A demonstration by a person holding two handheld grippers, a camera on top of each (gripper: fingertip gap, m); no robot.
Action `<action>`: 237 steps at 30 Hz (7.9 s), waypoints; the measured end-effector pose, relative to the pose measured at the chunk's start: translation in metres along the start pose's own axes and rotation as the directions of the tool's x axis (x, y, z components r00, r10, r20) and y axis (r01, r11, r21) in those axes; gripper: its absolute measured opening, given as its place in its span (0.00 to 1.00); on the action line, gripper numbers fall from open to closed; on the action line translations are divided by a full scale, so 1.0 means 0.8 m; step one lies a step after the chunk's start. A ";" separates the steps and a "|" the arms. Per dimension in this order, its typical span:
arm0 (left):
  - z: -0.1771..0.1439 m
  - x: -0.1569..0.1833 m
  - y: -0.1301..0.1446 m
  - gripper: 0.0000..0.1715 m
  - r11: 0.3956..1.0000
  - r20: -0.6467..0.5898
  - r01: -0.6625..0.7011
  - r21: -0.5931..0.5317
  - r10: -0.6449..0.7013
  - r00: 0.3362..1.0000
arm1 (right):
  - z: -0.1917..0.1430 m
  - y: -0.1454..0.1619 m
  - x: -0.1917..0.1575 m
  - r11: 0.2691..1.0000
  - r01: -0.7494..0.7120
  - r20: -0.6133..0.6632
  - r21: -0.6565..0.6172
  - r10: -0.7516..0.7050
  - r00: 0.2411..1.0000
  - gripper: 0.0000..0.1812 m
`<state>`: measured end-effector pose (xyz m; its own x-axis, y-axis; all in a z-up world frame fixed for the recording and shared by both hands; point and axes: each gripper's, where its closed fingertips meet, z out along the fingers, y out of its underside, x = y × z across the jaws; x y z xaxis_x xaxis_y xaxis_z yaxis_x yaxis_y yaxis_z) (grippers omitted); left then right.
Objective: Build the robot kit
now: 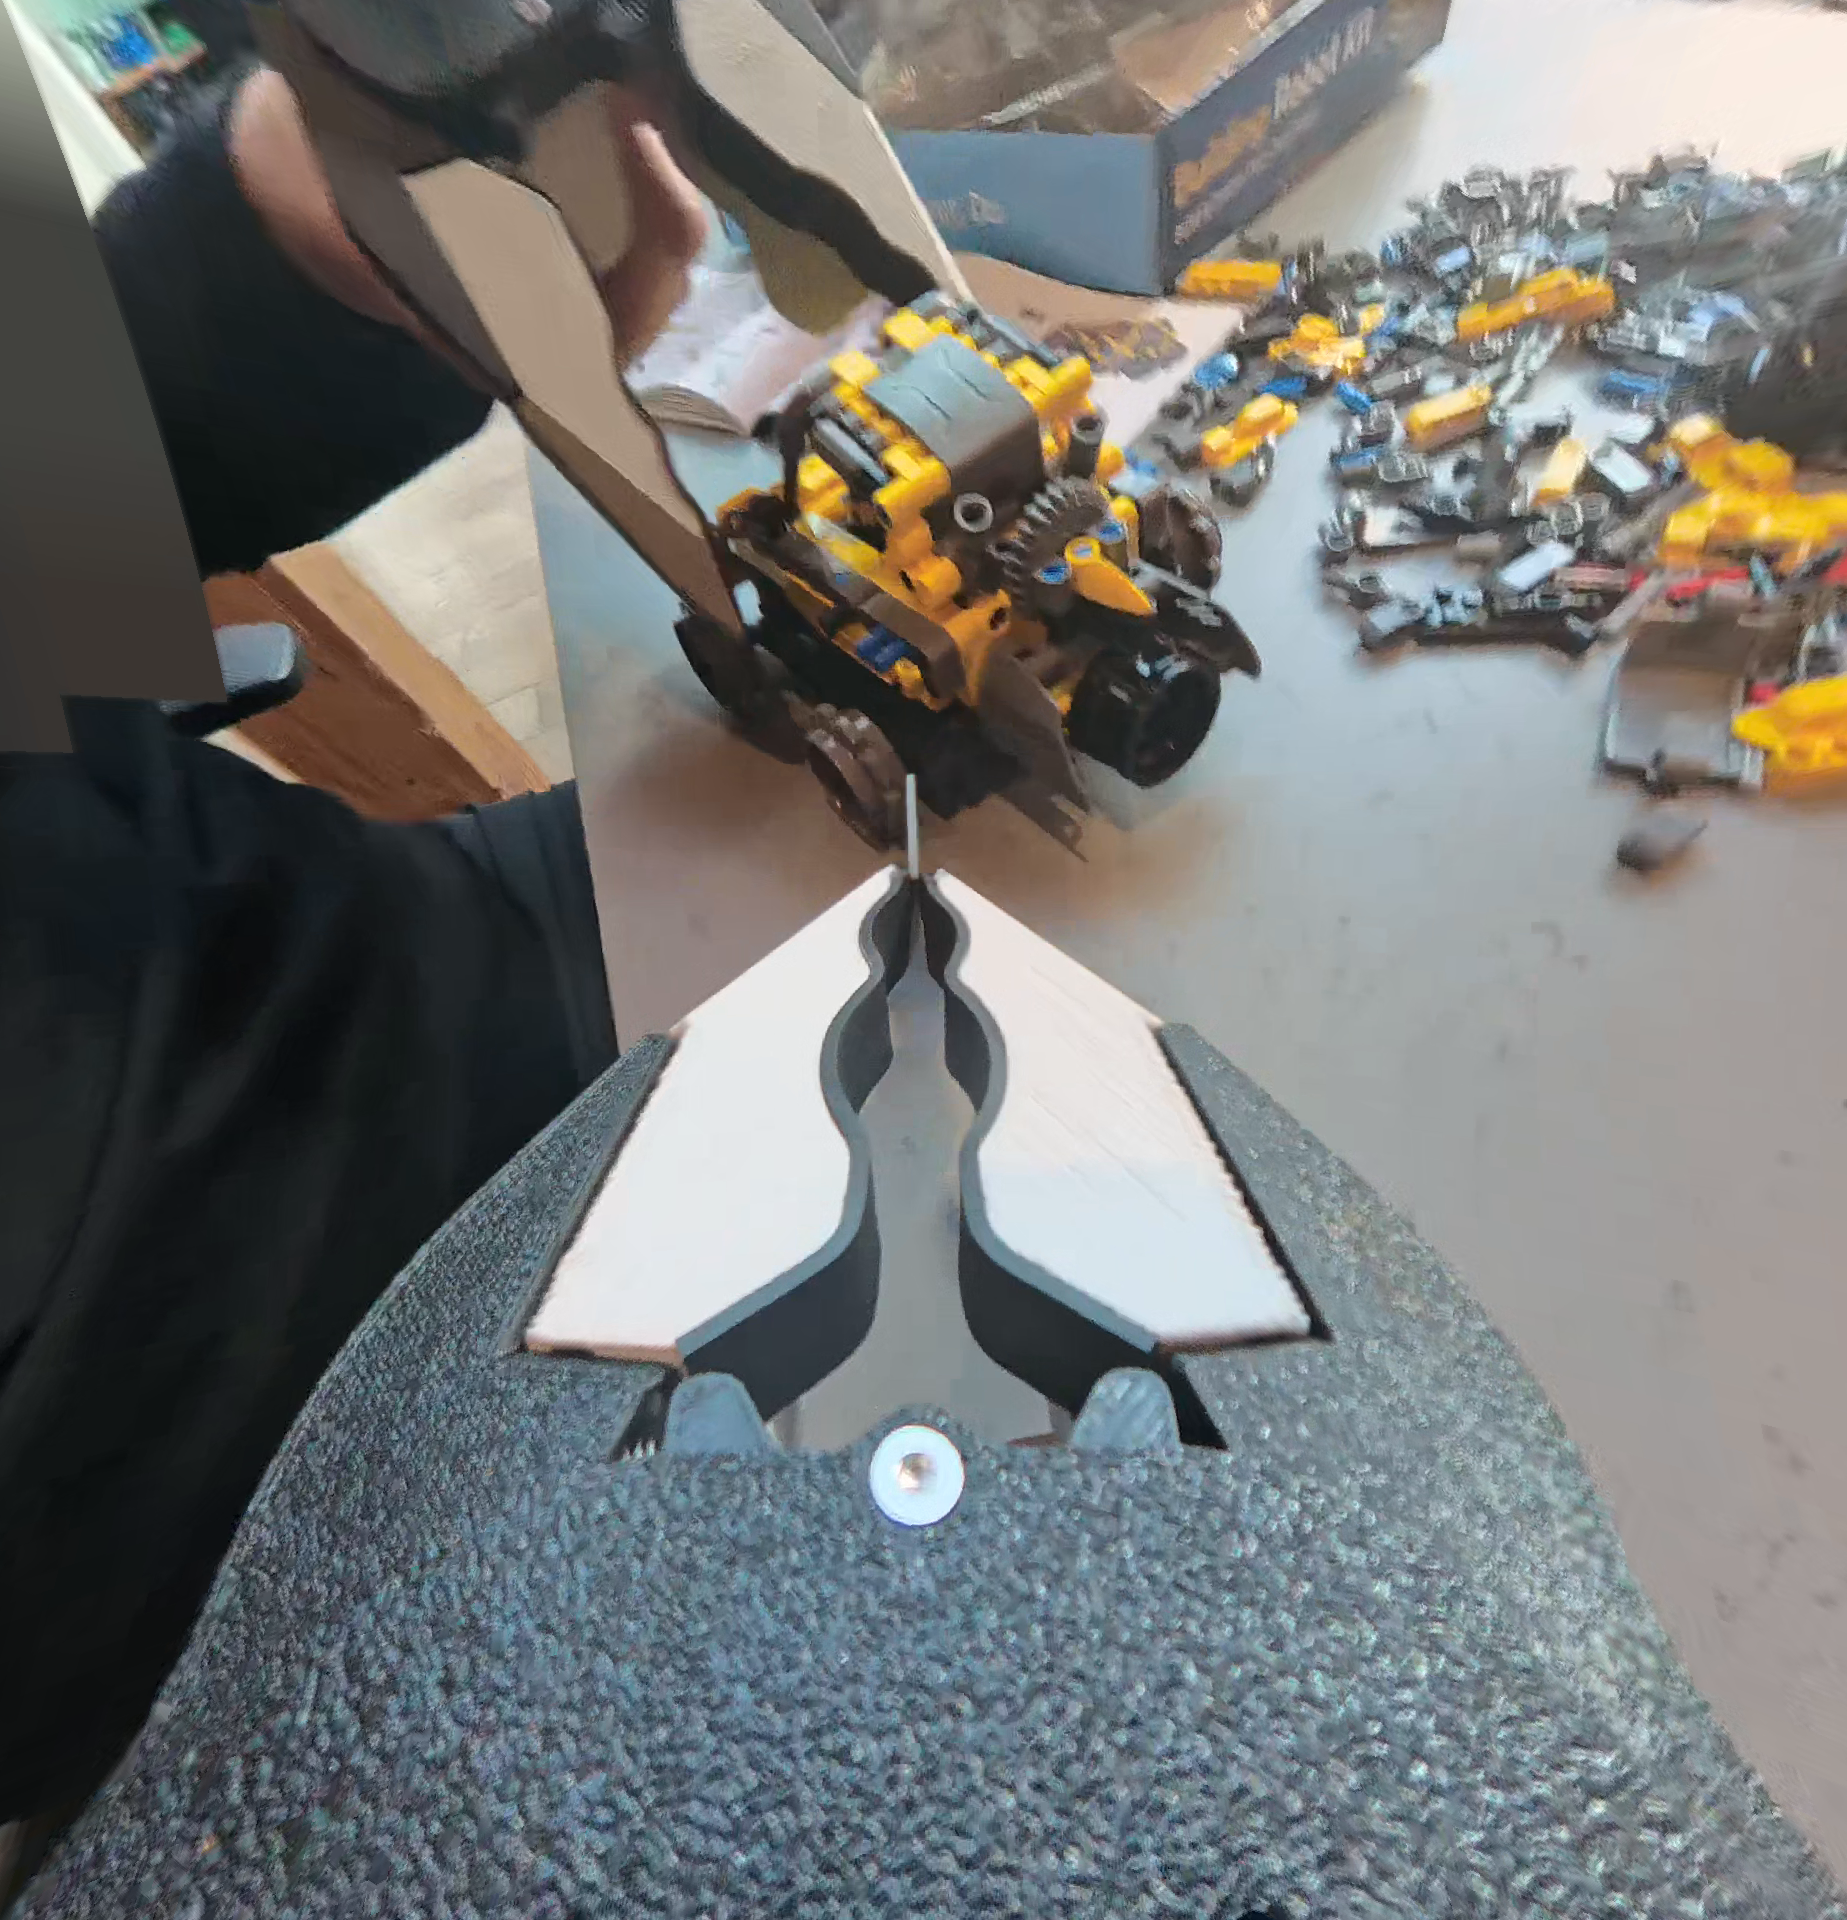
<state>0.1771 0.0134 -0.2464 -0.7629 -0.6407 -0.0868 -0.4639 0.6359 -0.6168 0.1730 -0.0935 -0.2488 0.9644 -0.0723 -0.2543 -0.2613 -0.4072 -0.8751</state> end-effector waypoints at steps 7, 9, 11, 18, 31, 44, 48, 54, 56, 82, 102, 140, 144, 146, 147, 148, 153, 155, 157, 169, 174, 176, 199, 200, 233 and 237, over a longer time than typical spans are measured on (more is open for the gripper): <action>-0.037 0.011 0.006 0.46 0.997 0.062 -0.006 0.079 0.001 0.998 | -0.006 0.012 0.001 0.996 0.042 -0.119 -0.073 -0.051 0.992 0.00; -0.055 0.020 -0.001 0.43 0.989 0.065 -0.012 0.146 0.002 0.998 | -0.007 0.007 -0.009 0.991 0.090 -0.133 -0.101 -0.103 0.986 0.00; -0.068 0.041 -0.014 0.38 0.972 0.020 -0.013 0.236 0.009 1.000 | -0.006 -0.002 -0.021 0.986 0.130 -0.134 -0.104 -0.143 0.981 0.00; -0.037 0.103 0.008 0.33 0.976 -0.063 -0.067 0.205 0.082 0.995 | -0.068 -0.015 0.036 0.964 0.192 -0.485 -0.182 -0.258 0.835 0.00; -0.035 0.098 0.085 0.28 0.985 -0.133 0.092 0.148 -0.072 0.989 | -0.082 0.021 0.076 0.892 0.174 -0.540 -0.416 -0.397 0.742 0.21; -0.047 0.096 0.097 0.30 0.972 -0.129 0.118 0.205 -0.093 0.987 | -0.010 0.051 0.020 0.840 0.232 -0.193 -0.490 -0.364 0.911 0.12; -0.046 0.101 0.095 0.30 0.955 -0.117 0.134 0.264 -0.106 0.987 | 0.004 0.007 0.001 0.836 0.358 -0.146 -0.417 -0.450 0.881 0.12; -0.038 0.115 0.101 0.29 0.946 -0.085 0.127 0.299 -0.106 0.991 | 0.039 -0.040 -0.030 0.658 0.630 -0.078 -0.412 -0.715 0.695 0.12; -0.036 0.116 0.103 0.28 0.947 -0.068 0.112 0.300 -0.096 0.993 | 0.050 -0.043 -0.036 0.610 0.672 -0.046 -0.420 -0.754 0.655 0.12; -0.041 0.068 0.015 0.23 0.909 0.334 -0.294 0.294 0.191 0.923 | 0.071 -0.029 -0.032 0.797 0.588 -0.126 -0.136 -0.603 0.788 0.12; -0.004 0.049 -0.024 0.00 0.801 0.559 -0.599 -0.006 0.499 0.662 | 0.065 -0.021 -0.013 0.853 0.505 -0.208 -0.130 -0.522 0.827 0.22; -0.027 0.122 -0.019 0.30 0.897 -0.364 0.219 0.383 -0.071 0.929 | 0.043 -0.057 -0.078 0.448 0.859 -0.616 -0.249 -0.757 0.216 0.02; -0.033 0.121 -0.024 0.22 0.884 -0.412 0.254 0.392 -0.079 0.908 | 0.038 -0.061 -0.090 0.448 0.874 -0.617 -0.186 -0.746 0.251 0.02; -0.036 0.126 -0.028 0.23 0.879 -0.456 0.279 0.386 -0.081 0.886 | 0.037 -0.064 -0.094 0.449 0.877 -0.624 -0.168 -0.738 0.258 0.02; -0.036 0.126 -0.030 0.22 0.878 -0.465 0.282 0.386 -0.080 0.882 | 0.036 -0.065 -0.095 0.449 0.879 -0.626 -0.162 -0.735 0.260 0.02; -0.037 0.127 -0.031 0.20 0.879 -0.465 0.281 0.386 -0.077 0.882 | 0.035 -0.065 -0.096 0.447 0.880 -0.627 -0.157 -0.734 0.261 0.02; -0.030 0.117 -0.030 0.15 0.893 -0.353 0.200 0.402 -0.050 0.934 | 0.036 -0.060 -0.088 0.483 0.861 -0.622 -0.157 -0.726 0.294 0.03; -0.022 0.104 -0.027 0.15 0.912 -0.232 0.131 0.388 -0.041 0.972 | 0.044 -0.049 -0.076 0.542 0.823 -0.595 -0.171 -0.723 0.352 0.04; -0.016 0.091 -0.026 0.15 0.928 -0.088 0.043 0.370 -0.011 0.996 | 0.049 -0.039 -0.067 0.623 0.768 -0.571 -0.148 -0.688 0.448 0.06; -0.013 0.089 -0.022 0.15 0.908 0.281 -0.223 0.355 0.124 0.952 | 0.011 -0.047 -0.054 0.880 0.449 -0.473 0.156 -0.333 0.816 0.09; -0.020 0.094 -0.018 0.15 0.871 0.329 -0.281 0.403 0.149 0.933 | 0.020 -0.019 -0.024 0.955 0.295 -0.436 0.030 -0.253 0.864 0.10; -0.023 0.095 -0.014 0.15 0.860 0.343 -0.306 0.408 0.167 0.924 | 0.024 -0.009 -0.016 0.969 0.246 -0.417 -0.012 -0.228 0.880 0.15; -0.069 0.109 0.037 0.15 0.787 0.004 -0.158 0.596 0.195 0.981 | 0.039 -0.083 0.001 0.946 0.314 -0.012 0.078 -0.314 0.949 0.19; -0.071 0.108 0.036 0.15 0.784 -0.008 -0.147 0.603 0.190 0.982 | 0.042 -0.085 0.003 0.949 0.311 0.044 0.058 -0.313 0.949 0.19; -0.087 -0.038 0.014 0.15 0.799 -0.106 0.156 0.581 -0.116 0.988 | 0.075 -0.087 0.028 0.934 0.353 0.400 0.058 -0.346 0.848 0.20; -0.070 -0.047 -0.001 0.15 0.823 -0.111 0.123 0.554 -0.074 0.991 | 0.078 -0.084 0.026 0.931 0.360 0.411 0.058 -0.351 0.841 0.19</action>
<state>0.1811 0.0610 -0.1985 -0.7718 -0.6342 0.0462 -0.2265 0.2063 -0.9519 0.2077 -0.0110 -0.2210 0.8866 0.4563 -0.0761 0.1016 -0.3525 -0.9303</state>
